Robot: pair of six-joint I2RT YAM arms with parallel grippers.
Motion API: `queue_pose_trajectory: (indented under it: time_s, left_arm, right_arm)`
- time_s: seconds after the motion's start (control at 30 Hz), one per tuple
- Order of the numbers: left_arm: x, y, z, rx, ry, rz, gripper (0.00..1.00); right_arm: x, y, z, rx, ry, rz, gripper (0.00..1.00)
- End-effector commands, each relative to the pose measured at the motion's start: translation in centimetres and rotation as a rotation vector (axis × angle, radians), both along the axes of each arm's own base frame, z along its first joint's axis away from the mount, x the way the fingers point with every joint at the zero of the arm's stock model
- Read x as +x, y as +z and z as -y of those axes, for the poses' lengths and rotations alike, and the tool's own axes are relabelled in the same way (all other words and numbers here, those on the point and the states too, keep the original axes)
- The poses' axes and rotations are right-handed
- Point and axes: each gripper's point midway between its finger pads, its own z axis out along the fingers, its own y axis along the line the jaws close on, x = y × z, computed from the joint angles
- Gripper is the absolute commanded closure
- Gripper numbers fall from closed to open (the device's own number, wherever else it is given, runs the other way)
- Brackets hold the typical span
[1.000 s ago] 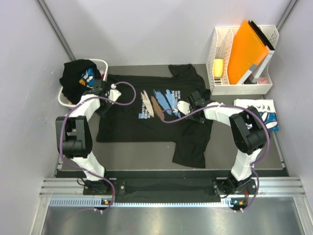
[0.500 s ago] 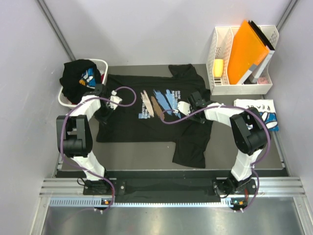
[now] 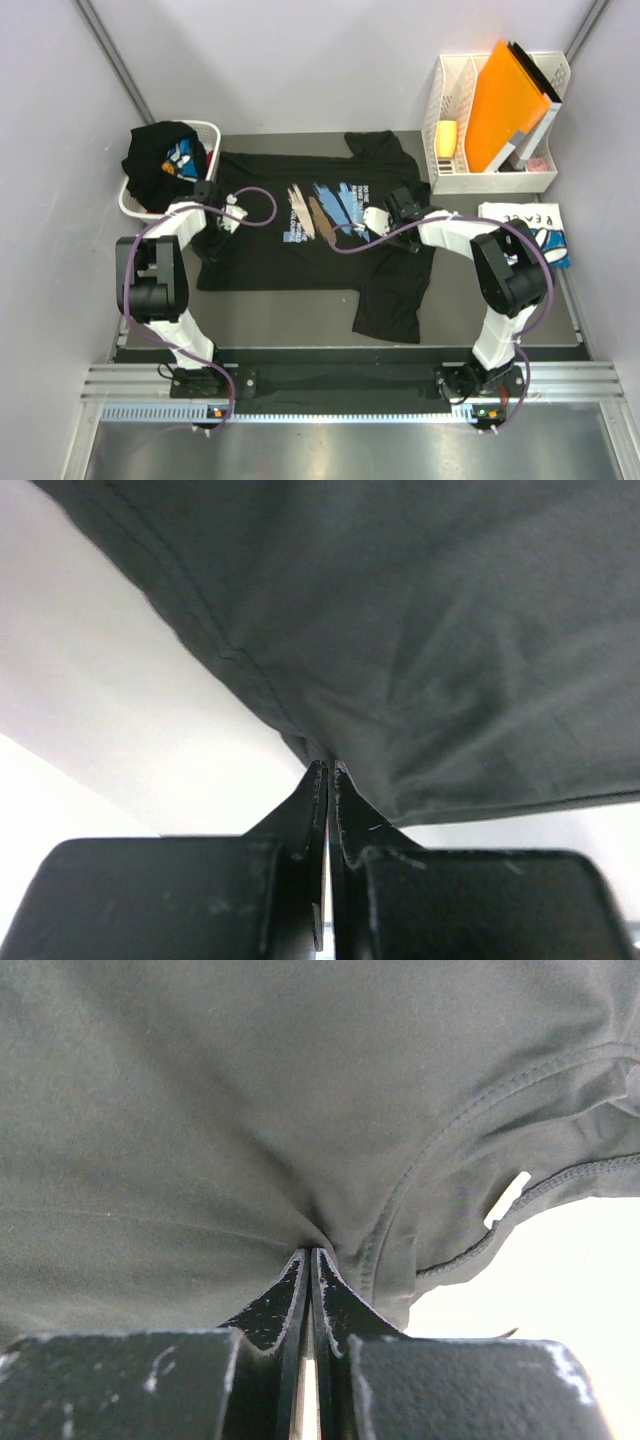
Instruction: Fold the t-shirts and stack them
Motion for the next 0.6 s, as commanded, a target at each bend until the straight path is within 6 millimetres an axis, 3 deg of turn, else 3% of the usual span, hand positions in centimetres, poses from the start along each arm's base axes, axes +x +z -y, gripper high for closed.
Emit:
queue_pose_trajectory:
  time_s: [0.0,0.13,0.33,0.57]
  left_arm:
    - [1.7,0.5,-0.2,-0.01,0.018,0.061,1.0]
    - [2.1,0.7,-0.4,-0.006,0.012,0.077,1.0]
    - [1.3,-1.1,0.1,-0.03,0.004,0.044,1.0]
    - [1.5,-2.7,-1.1,0.034,0.035,0.034,1.0]
  right_arm:
    - [-0.6,0.7,0.8,0.009,-0.026,0.001,1.0]
    - [-0.7,0.7,0.7,0.017,-0.028,0.001,1.0]
    - [-0.5,0.9,0.5,0.021,-0.031,0.002,1.0]
    - [-0.6,0.9,0.3,0.025,-0.029,-0.001,1.0]
